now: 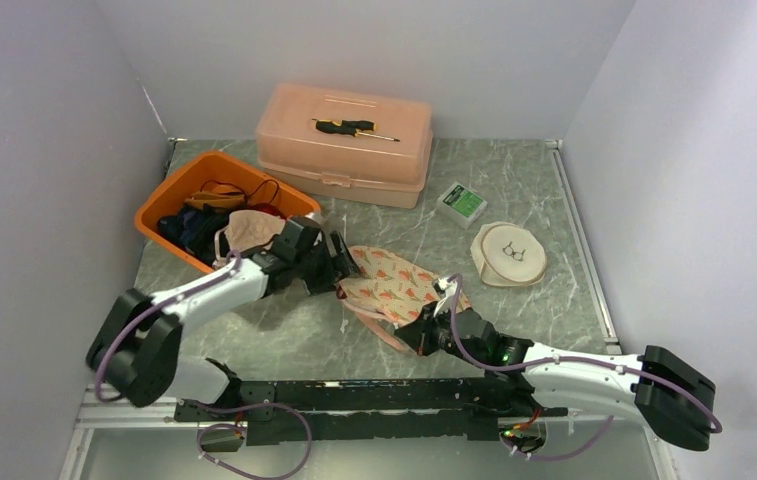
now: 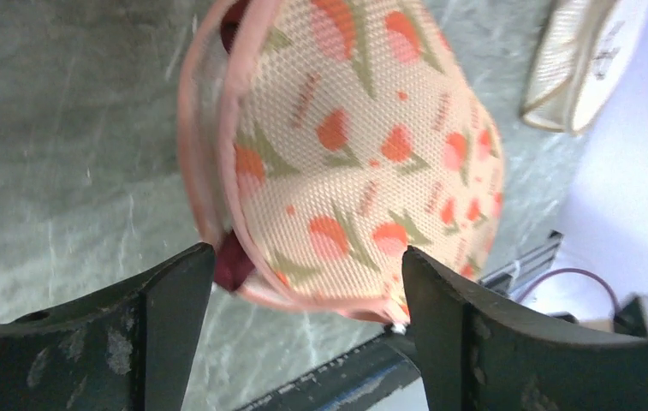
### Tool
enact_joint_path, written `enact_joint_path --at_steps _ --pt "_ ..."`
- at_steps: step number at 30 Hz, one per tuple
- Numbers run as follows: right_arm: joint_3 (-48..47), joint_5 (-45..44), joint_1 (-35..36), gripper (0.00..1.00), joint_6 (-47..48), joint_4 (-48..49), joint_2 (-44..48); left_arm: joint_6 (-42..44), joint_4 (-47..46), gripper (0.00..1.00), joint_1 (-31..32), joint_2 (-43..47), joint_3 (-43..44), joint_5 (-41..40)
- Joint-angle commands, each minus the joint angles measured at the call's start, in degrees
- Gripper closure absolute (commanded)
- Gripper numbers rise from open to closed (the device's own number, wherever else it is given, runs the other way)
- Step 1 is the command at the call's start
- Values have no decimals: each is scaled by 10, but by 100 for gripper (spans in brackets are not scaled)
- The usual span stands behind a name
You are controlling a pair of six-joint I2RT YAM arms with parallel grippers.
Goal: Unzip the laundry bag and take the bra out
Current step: Unzip the laundry bag at the center of the board.
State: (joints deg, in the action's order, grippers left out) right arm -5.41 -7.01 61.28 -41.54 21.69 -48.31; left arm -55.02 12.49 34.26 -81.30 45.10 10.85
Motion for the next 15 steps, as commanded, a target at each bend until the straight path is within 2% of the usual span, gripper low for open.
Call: enact_joint_path --at_steps 1,5,9,15 --pt "-5 -2 4 100 1 53 -9 -52 76 15 20 95 -11 -29" --pt "-14 -2 3 100 2 70 -33 -123 96 14 88 142 -38 -68" --pt "-20 1 3 100 1 86 -55 -188 35 14 154 146 -61 -101" --pt "-32 10 4 100 1 88 -70 -269 -71 13 207 104 -76 -152"
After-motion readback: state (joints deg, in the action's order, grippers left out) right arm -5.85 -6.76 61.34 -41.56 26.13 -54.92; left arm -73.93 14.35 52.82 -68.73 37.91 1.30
